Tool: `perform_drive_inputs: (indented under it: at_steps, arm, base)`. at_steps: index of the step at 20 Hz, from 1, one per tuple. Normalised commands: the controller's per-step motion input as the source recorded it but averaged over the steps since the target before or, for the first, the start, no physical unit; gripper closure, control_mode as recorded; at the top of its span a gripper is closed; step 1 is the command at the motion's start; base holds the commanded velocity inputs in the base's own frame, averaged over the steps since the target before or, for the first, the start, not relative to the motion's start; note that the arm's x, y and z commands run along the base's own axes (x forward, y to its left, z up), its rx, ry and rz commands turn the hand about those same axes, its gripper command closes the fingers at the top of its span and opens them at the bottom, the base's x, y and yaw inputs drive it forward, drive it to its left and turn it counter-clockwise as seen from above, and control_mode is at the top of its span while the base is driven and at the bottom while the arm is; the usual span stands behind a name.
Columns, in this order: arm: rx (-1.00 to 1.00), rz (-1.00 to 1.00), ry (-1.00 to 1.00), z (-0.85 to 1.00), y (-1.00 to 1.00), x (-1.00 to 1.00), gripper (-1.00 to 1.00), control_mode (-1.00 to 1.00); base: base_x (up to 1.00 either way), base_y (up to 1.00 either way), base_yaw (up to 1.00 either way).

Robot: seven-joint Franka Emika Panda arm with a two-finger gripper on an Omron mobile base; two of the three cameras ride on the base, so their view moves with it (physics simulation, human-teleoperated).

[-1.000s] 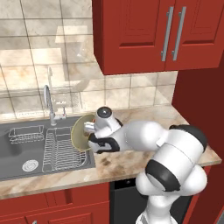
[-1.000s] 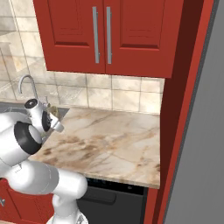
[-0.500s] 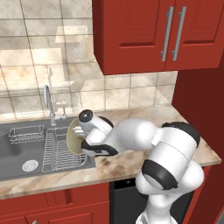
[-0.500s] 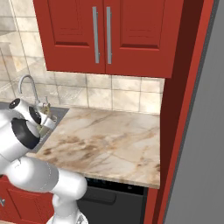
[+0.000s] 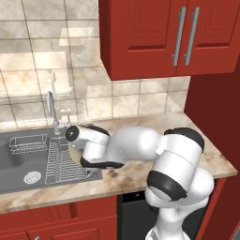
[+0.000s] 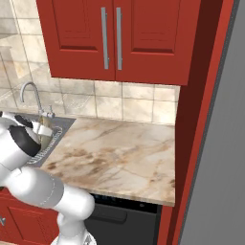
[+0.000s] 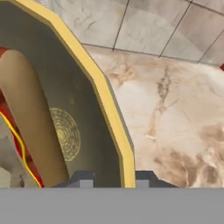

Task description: Dump the hot dog and garlic from the bowl so the bowl can be washed. Place the bowl in the sink after clearing the leftovers.

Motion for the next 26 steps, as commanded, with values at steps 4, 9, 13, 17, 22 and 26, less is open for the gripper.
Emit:
perform_drive_inputs:
  at_steps: [4, 9, 13, 17, 22, 26]
  arm:
    - [-0.12, 0.0, 0.02, 0.0, 0.08, 0.0, 1.0, -1.0]
    - [-0.17, 0.0, -0.08, 0.02, 0.03, -0.07, 1.0, -1.0]
    - [-0.19, 0.03, 0.0, 0.0, 0.25, -0.03, 1.0, -1.0]
    - [-0.22, 0.06, -0.05, 0.0, 0.27, -0.29, 1.0, -1.0]
    - [0.0, 0.0, -0.03, 0.01, 0.0, -0.01, 1.0, -1.0]
    - [0.0, -0.03, -0.09, 0.24, -0.17, 0.0, 1.0, -1.0]
  base:
    - [0.0, 0.0, 0.0]
    - [0.0, 0.0, 0.0]
    - [0.0, 0.0, 0.0]
    - [0.0, 0.0, 0.0]
    - [0.0, 0.0, 0.0]
    - [0.0, 0.0, 0.0]
